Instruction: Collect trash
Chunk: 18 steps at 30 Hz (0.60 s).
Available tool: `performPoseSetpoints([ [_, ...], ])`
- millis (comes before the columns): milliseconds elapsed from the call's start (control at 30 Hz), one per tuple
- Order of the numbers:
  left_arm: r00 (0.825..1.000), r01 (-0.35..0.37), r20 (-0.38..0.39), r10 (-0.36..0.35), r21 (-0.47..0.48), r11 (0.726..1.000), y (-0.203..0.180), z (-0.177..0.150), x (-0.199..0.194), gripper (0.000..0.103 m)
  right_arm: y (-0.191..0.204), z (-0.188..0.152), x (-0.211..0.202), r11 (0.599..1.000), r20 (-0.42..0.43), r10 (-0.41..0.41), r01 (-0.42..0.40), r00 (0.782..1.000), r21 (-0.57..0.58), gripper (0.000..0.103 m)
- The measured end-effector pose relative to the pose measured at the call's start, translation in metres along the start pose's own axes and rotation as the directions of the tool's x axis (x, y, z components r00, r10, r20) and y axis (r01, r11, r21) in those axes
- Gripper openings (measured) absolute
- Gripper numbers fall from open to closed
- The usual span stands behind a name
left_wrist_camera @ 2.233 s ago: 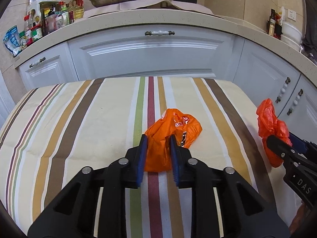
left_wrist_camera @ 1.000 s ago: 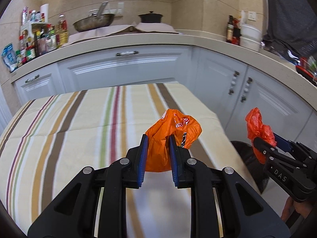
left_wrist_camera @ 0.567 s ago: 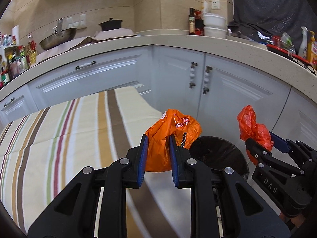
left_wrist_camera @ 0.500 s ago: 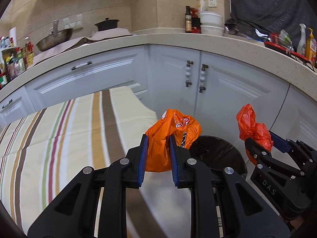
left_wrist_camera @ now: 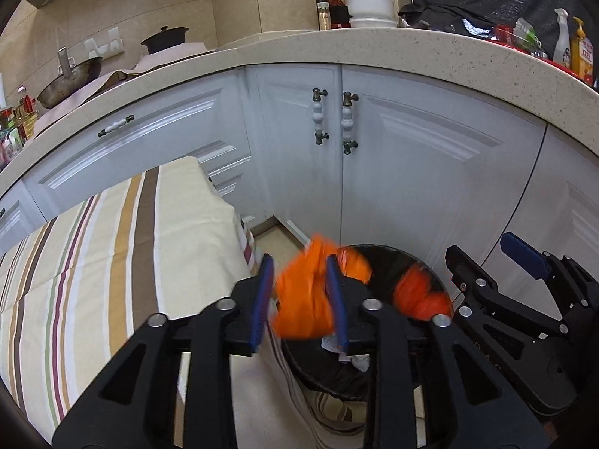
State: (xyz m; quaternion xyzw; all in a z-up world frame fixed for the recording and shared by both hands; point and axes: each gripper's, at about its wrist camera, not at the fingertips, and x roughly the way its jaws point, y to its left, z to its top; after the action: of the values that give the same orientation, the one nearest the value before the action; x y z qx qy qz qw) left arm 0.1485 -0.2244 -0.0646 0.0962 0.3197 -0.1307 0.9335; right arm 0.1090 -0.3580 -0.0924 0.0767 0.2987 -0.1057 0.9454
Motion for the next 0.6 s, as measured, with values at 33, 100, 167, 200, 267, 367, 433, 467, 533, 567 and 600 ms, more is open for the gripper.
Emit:
performPoseSetpoints([
  [33, 1.0, -0.002, 0.008, 0.002, 0.001, 1.0, -0.001, 0.0, -0.002, 0.04, -0.002, 0.0, -0.002, 1.0, 0.004, -0.002, 0.002, 1.0, 0.002, 0.061],
  [100, 1.0, -0.003, 0.02, 0.003, 0.008, 1.0, -0.004, 0.0, -0.005, 0.042, -0.003, 0.001, -0.005, 1.0, 0.011, -0.009, 0.009, 1.0, 0.002, 0.061],
  [167, 1.0, 0.004, 0.018, -0.004, 0.006, 1.0, -0.003, -0.001, -0.007, 0.044, -0.004, 0.001, -0.009, 1.0, 0.013, -0.014, 0.014, 1.0, 0.001, 0.062],
  [200, 1.0, 0.008, 0.018, -0.008, 0.003, 1.0, -0.003, 0.0, -0.008, 0.045, -0.005, 0.001, -0.011, 1.0, 0.015, -0.017, 0.017, 1.0, 0.001, 0.062],
  [267, 1.0, 0.01, 0.022, -0.01, -0.001, 1.0, -0.002, 0.0, -0.012, 0.051, -0.006, 0.002, -0.016, 1.0, 0.017, -0.023, 0.023, 1.0, 0.003, 0.062],
  [367, 0.999, 0.016, 0.036, -0.016, -0.009, 1.0, 0.002, -0.001, -0.022, 0.053, -0.006, 0.004, -0.026, 1.0, 0.027, -0.031, 0.031, 0.999, 0.007, 0.064],
  [433, 0.999, 0.022, 0.048, -0.022, -0.015, 1.0, 0.006, -0.002, -0.031, 0.057, -0.005, 0.004, -0.036, 0.999, 0.039, -0.036, 0.035, 0.999, 0.005, 0.065],
  [467, 0.998, 0.023, 0.056, -0.022, -0.017, 1.0, 0.009, -0.002, -0.036, 0.06, -0.004, 0.004, -0.04, 0.999, 0.043, -0.037, 0.037, 0.998, 0.003, 0.065],
  [533, 0.997, 0.026, 0.07, -0.024, -0.022, 0.999, 0.014, -0.005, -0.047, 0.06, -0.001, 0.004, -0.05, 0.999, 0.053, -0.039, 0.04, 0.998, -0.002, 0.066],
  [567, 0.997, 0.028, 0.075, -0.026, -0.026, 0.999, 0.016, -0.006, -0.052, 0.061, 0.001, 0.004, -0.054, 0.999, 0.056, -0.038, 0.038, 0.998, -0.003, 0.067],
  [600, 0.996, 0.03, 0.08, -0.028, -0.029, 0.999, 0.019, -0.007, -0.056, 0.062, 0.002, 0.003, -0.059, 0.999, 0.06, -0.037, 0.037, 0.998, -0.004, 0.067],
])
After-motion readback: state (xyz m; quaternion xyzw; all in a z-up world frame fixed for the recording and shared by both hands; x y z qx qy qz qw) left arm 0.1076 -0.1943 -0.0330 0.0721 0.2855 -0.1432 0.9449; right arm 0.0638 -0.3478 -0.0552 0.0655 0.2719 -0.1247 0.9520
